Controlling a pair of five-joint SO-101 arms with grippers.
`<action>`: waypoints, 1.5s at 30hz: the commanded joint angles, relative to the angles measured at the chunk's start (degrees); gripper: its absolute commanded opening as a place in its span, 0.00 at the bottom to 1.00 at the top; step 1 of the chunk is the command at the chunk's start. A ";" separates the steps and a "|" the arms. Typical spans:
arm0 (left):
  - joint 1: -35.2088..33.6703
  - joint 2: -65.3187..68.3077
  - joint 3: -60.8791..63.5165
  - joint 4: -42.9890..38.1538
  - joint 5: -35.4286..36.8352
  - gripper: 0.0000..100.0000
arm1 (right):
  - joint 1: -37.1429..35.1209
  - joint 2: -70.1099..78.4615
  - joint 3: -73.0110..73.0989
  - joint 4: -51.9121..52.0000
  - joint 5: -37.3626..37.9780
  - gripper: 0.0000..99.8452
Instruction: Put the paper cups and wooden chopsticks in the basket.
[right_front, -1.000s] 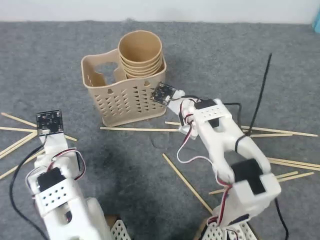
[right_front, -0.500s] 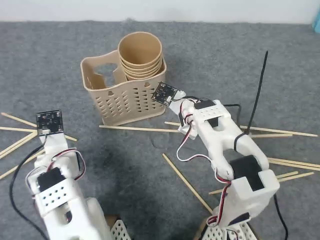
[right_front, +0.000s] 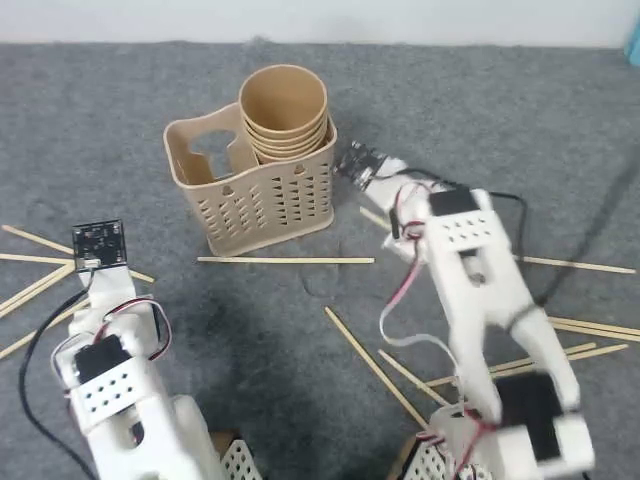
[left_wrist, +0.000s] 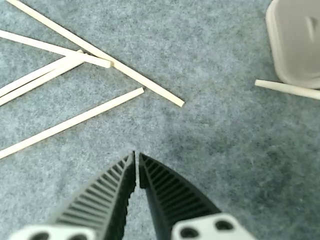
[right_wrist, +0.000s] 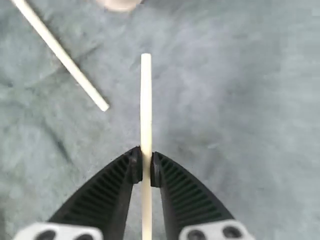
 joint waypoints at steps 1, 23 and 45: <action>0.44 -1.05 -0.31 -1.58 -0.35 0.01 | 0.84 -14.37 -1.93 1.45 -6.07 0.01; 0.44 -1.05 -0.31 -1.58 -0.35 0.01 | -21.58 -36.09 -2.02 -50.07 -51.16 0.01; 0.44 -1.05 -0.31 -1.58 -0.35 0.01 | -27.12 9.98 -21.36 -62.64 -47.56 0.01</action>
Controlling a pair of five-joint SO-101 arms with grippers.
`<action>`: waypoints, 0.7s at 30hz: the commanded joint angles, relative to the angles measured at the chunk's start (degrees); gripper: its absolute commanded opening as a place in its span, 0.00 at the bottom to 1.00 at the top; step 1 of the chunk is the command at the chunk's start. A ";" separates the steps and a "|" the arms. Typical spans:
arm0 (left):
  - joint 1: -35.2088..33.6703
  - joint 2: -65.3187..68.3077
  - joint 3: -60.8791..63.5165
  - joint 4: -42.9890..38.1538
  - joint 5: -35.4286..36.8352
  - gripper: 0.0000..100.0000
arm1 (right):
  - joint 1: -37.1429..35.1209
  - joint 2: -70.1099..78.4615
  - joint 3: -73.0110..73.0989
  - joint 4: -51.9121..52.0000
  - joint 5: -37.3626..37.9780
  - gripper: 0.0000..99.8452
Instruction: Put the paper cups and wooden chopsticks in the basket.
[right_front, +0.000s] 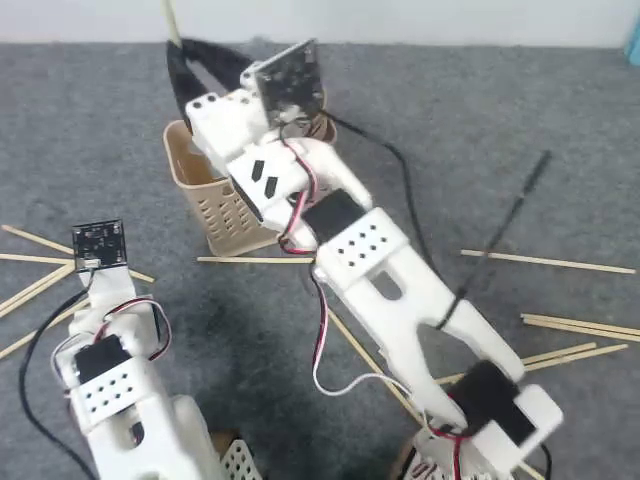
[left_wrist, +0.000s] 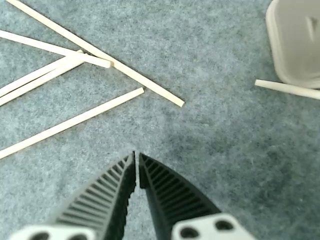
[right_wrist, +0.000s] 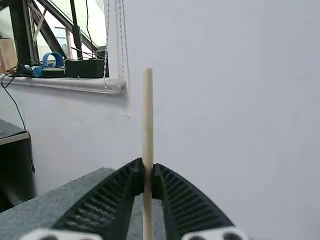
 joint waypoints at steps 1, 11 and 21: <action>0.44 -1.05 -0.31 -1.58 -0.35 0.01 | 1.36 -1.27 2.02 -1.27 0.70 0.02; 0.44 -1.05 -0.31 -1.58 -0.35 0.01 | 1.45 -9.80 8.88 5.05 0.62 0.12; 0.44 -1.05 -0.22 -1.58 -0.35 0.01 | 6.46 -38.29 8.26 45.14 0.97 0.10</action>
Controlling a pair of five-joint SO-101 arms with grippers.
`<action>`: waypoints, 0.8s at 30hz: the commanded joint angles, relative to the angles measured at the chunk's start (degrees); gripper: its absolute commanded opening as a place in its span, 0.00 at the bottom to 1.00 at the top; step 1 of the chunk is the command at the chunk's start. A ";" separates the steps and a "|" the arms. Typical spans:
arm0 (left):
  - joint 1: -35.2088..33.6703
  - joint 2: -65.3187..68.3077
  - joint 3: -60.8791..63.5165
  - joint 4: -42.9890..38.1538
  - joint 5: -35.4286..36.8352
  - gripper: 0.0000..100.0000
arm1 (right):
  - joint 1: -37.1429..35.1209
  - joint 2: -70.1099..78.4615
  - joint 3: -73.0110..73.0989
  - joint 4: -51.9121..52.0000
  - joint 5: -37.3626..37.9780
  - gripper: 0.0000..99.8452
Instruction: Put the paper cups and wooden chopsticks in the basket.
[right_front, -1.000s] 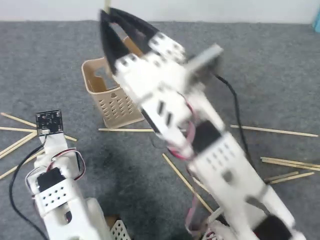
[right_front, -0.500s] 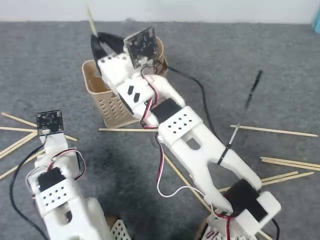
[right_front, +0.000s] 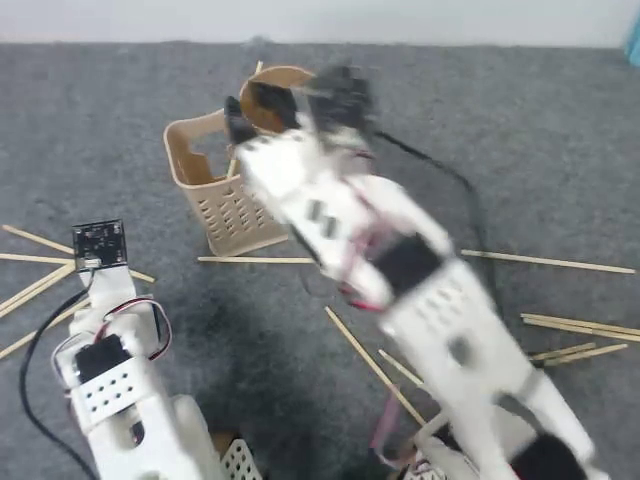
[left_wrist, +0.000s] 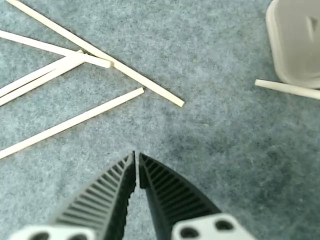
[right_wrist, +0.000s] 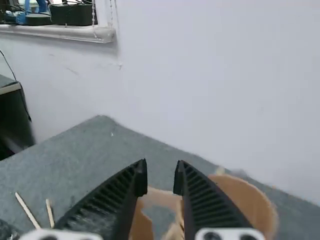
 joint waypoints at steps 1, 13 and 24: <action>0.44 -1.05 -0.22 -1.58 -0.35 0.01 | 5.41 -12.44 -1.85 15.87 0.97 0.10; 0.26 -1.14 0.04 -1.58 -0.35 0.01 | 32.66 -10.42 5.80 37.67 20.57 0.09; 0.18 -1.14 0.13 -1.58 -0.35 0.01 | 37.93 12.97 10.90 37.14 46.07 0.10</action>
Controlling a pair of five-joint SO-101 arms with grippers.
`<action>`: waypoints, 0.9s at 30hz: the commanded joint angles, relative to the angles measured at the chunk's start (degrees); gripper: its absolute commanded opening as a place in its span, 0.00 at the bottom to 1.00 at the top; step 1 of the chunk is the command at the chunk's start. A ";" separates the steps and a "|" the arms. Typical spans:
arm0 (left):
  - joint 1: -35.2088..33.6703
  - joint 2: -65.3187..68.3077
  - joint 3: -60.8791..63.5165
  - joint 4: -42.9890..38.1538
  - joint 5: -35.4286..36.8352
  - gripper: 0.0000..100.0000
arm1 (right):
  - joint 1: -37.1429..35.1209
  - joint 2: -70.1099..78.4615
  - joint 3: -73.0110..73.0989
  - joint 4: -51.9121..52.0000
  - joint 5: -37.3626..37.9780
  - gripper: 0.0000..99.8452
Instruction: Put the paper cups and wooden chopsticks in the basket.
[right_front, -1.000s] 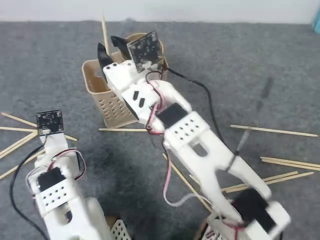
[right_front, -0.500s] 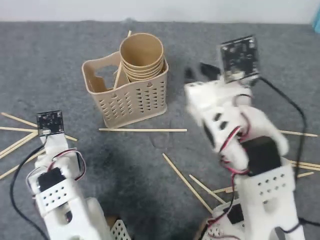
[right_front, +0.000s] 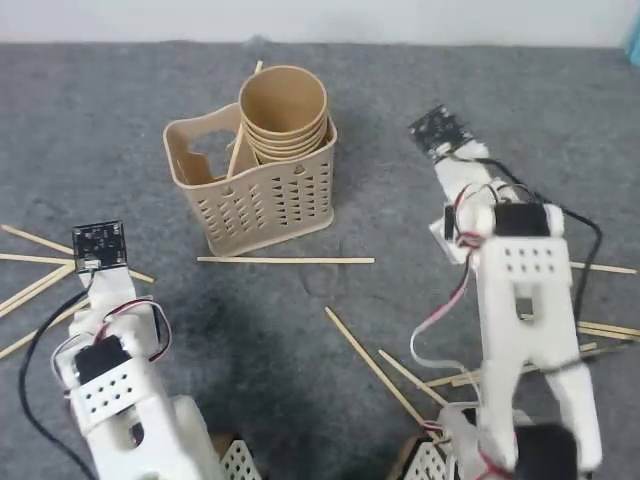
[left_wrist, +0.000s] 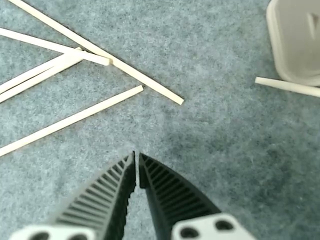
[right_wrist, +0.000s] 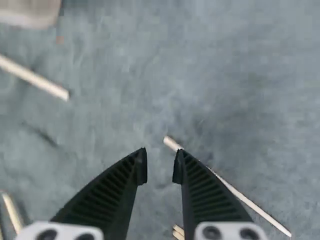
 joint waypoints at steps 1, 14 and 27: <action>0.18 -1.14 -0.13 -1.58 -0.35 0.01 | 1.71 6.02 -0.79 -0.40 8.18 0.10; 0.26 -1.14 -0.13 -1.67 -0.35 0.01 | 7.08 31.60 -12.31 -9.01 16.09 0.19; 0.44 -1.14 -0.04 -2.37 -0.35 0.01 | 11.91 49.36 -24.97 -8.40 16.35 0.05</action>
